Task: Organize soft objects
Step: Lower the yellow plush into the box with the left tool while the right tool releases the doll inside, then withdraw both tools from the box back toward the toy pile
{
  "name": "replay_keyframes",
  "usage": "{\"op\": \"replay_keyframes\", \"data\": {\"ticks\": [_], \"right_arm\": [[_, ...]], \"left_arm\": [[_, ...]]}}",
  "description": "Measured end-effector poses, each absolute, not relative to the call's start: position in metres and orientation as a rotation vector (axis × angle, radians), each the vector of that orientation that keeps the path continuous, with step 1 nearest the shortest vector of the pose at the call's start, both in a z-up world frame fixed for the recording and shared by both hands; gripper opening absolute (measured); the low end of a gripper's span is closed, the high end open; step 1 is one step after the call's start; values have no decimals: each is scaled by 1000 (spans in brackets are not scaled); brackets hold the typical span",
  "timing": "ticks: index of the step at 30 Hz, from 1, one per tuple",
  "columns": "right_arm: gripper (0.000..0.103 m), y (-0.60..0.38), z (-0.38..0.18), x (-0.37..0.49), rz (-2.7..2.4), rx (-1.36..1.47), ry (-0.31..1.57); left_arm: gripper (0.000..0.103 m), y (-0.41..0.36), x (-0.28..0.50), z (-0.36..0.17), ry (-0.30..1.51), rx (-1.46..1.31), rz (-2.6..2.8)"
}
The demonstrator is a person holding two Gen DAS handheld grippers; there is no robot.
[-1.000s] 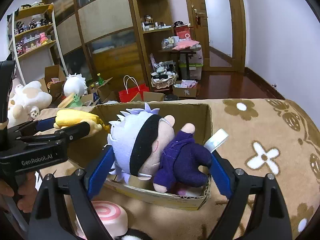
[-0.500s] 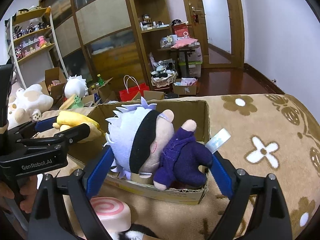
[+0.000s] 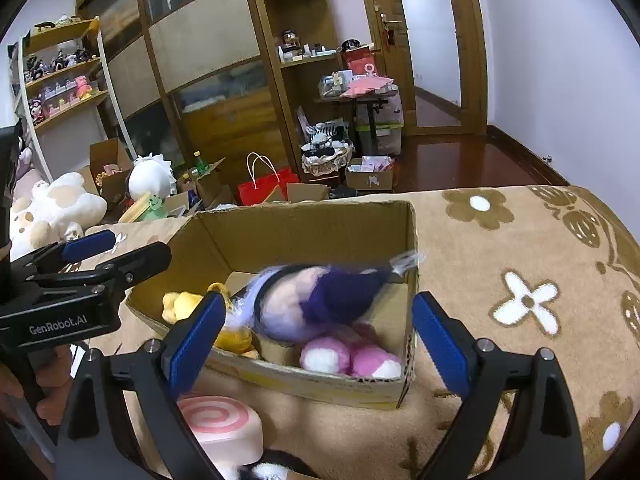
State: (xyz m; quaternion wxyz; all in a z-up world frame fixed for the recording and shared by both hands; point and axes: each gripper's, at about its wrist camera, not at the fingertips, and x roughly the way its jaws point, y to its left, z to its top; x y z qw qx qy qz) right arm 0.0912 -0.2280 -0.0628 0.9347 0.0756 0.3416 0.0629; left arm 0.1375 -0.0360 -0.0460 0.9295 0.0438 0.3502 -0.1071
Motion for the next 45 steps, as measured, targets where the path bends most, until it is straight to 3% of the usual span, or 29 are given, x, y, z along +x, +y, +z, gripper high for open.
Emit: {"op": "replay_keyframes", "data": {"ticks": [22, 45], "right_arm": [[103, -237, -42, 35, 72, 165, 747], [103, -227, -79, -8, 34, 186, 936]], "left_arm": [[98, -24, 85, -32, 891, 92, -195], [98, -50, 50, -48, 1030, 179, -267]]}}
